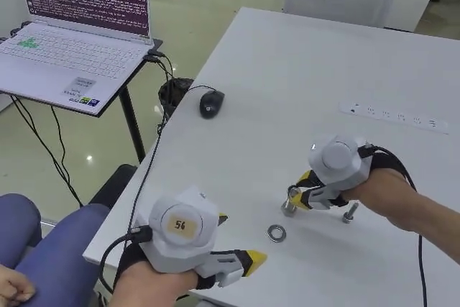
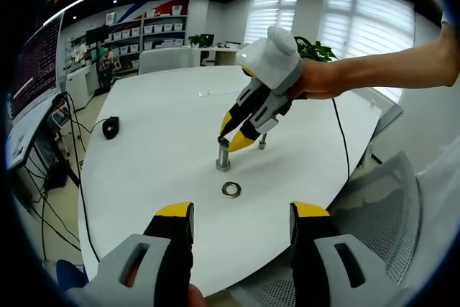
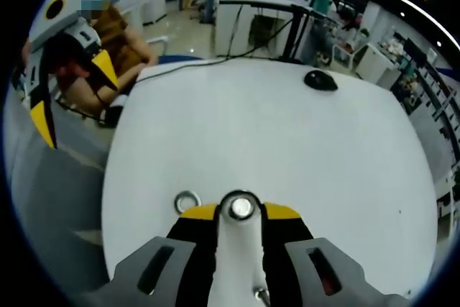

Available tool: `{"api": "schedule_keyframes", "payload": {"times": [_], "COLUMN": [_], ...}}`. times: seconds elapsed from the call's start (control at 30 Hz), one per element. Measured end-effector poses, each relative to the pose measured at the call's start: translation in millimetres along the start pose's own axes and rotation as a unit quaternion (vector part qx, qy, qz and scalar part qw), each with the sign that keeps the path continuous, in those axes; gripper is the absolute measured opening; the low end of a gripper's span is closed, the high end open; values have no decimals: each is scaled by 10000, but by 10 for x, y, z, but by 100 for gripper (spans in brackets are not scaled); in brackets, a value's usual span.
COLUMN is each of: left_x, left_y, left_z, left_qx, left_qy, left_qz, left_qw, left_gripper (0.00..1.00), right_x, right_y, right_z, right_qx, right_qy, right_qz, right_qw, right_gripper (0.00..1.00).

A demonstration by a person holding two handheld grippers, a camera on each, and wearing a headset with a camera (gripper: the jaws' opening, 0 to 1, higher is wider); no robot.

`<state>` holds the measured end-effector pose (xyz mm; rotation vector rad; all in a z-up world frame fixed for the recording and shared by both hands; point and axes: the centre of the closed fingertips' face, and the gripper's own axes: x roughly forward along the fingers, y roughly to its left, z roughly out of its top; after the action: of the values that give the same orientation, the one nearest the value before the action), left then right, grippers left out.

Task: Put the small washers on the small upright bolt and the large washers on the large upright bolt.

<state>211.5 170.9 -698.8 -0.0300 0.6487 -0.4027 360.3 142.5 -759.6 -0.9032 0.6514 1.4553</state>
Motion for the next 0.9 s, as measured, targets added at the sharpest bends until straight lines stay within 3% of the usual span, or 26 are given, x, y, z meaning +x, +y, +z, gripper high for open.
{"api": "schedule_keyframes", "payload": {"times": [0.3,0.9], "left_x": [17,-52], "left_y": [-13,73], "left_z": [1,-51], "left_qx": [1,-86], "left_qy": [0,-14], "left_qz": [-20,101], "left_qw": [10000,9999], "left_gripper": [53,53], "right_x": [31,402], "right_y": [-3,4], "right_z": [9,-181], "right_qx": [-75,146], "right_qy": [90,512], "right_qz": [-5,94], "right_qw": [9999,9985], "right_gripper": [23,23]}}
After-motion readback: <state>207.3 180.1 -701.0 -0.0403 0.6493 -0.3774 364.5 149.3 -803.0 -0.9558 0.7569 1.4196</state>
